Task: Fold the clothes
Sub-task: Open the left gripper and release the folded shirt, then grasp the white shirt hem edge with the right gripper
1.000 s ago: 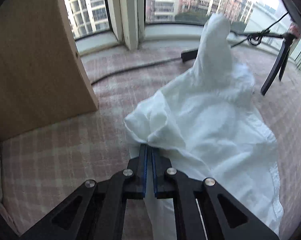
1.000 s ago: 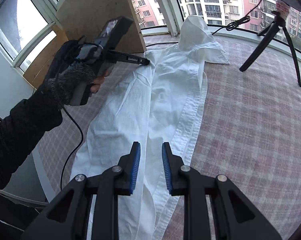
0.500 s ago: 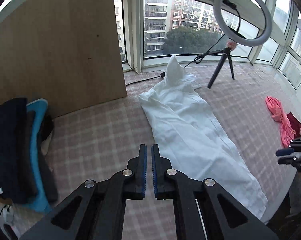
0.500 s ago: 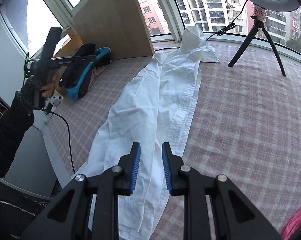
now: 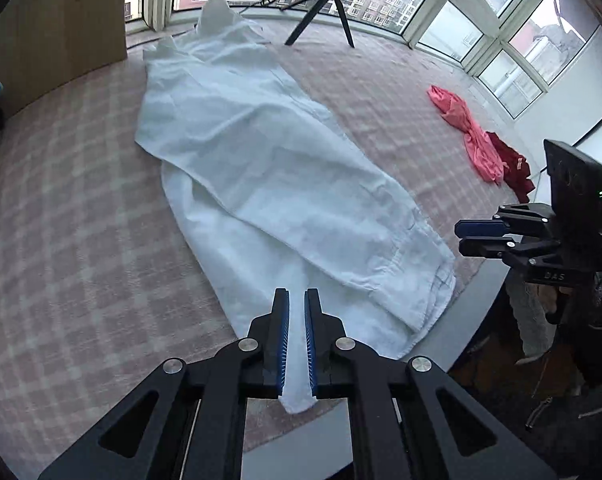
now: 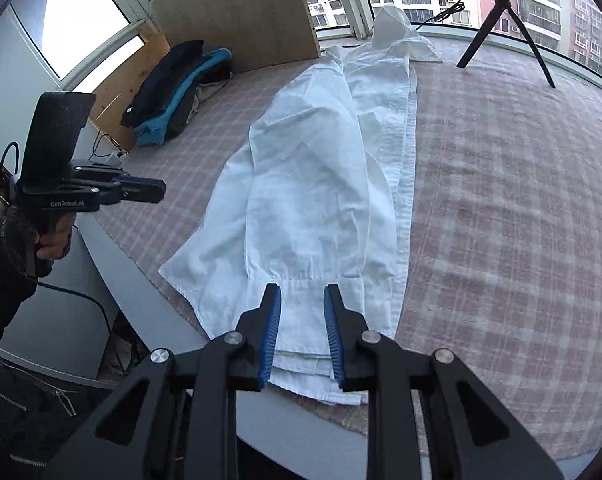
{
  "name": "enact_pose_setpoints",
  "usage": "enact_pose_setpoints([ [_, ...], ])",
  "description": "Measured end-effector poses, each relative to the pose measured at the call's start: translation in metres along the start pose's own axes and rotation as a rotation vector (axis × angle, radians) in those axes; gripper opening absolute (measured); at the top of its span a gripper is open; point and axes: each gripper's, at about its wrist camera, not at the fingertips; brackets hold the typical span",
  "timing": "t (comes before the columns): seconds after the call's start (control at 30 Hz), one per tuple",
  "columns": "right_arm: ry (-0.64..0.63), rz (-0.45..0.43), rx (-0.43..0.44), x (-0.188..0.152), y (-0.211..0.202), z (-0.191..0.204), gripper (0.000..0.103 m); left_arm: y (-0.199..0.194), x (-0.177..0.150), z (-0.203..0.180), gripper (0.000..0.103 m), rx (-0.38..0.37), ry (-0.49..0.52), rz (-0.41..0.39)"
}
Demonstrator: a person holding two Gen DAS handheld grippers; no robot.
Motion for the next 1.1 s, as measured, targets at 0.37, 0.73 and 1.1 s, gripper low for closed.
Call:
enact_pose_setpoints([
  [0.37,0.049,0.108,-0.080,-0.013,0.059,-0.021,0.018,0.041,-0.025,0.002,0.007,0.127,0.046,0.088],
  [0.73,0.192,0.012,-0.194,-0.049,-0.008,-0.039,0.022,0.011,-0.046,0.004,0.019,0.103,-0.083,0.096],
  [1.1,0.202,0.066,-0.194,-0.054,0.024,-0.034,0.035,0.038,-0.048,-0.001,0.028,0.081,-0.122,0.188],
])
Point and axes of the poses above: each gripper's, at about its wrist camera, not at the fingertips, and y roughly the way its jaws point, z to its left, x to its top, and after that the axes turned 14 degrees about x, right-handed
